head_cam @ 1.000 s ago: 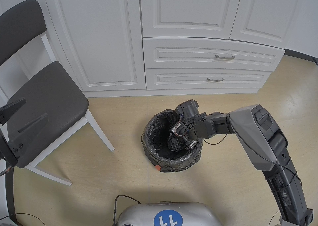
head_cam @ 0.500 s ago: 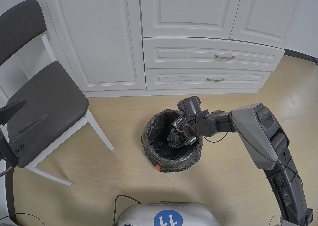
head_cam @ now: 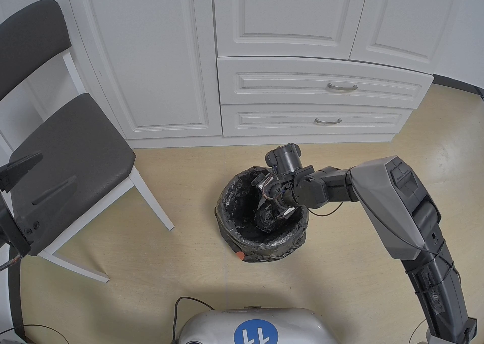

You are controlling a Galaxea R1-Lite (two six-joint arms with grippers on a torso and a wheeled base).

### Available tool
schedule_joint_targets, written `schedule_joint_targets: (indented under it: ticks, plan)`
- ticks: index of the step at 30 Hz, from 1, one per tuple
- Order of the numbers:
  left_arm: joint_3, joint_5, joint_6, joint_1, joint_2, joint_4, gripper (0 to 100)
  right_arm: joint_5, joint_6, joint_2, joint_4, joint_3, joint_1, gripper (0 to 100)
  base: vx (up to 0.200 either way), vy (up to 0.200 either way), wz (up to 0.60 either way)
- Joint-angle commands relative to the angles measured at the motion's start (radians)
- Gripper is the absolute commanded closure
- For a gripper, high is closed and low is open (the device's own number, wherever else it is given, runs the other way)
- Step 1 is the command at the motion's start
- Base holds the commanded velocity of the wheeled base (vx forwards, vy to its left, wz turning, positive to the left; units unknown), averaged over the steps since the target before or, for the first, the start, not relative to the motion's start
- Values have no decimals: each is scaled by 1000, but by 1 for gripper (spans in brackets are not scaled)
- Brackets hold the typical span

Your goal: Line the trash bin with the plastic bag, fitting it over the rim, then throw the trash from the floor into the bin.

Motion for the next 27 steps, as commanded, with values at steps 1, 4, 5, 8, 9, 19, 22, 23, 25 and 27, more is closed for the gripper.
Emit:
schedule_joint_targets:
  ticks: [1, 4, 5, 8, 9, 19, 22, 23, 25, 27]
  plan:
    - [2, 1, 0, 0, 3, -1, 0, 0, 2, -20, 6, 0, 1, 0, 0, 0, 0]
    - [2, 1, 0, -1, 6, -1, 0, 0, -3, -47, 10, 0, 1, 0, 0, 0, 0]
    - [2, 1, 0, -1, 8, -1, 0, 0, -6, -61, 10, 0, 0, 0, 0, 0, 0]
    - [8, -1, 0, -3, 9, -1, 0, 3, -39, -182, 1, 86, 1, 0, 0, 0, 0]
    - [11, -1, 0, -3, 9, -1, 0, 9, -58, -225, -3, 121, 1, 0, 0, 0, 0]
    - [48, 7, -15, 11, -24, 9, 0, 95, -553, -734, -333, 779, -28, 0, 0, 0, 0]
    - [66, 8, -33, 13, -58, 9, 0, 86, -808, -912, -467, 1009, -34, 0, 0, 0, 0]
    - [68, 8, -41, 13, -77, 12, 0, 85, -868, -971, -499, 1075, -34, 0, 0, 0, 0]
    - [68, 8, -53, 13, -112, 18, 0, 85, -995, -1116, -539, 1221, -33, 0, 0, 0, 0]
    - [68, 11, -53, 17, -133, 22, 0, 85, -1112, -1256, -550, 1345, -33, 0, 0, 0, 0]
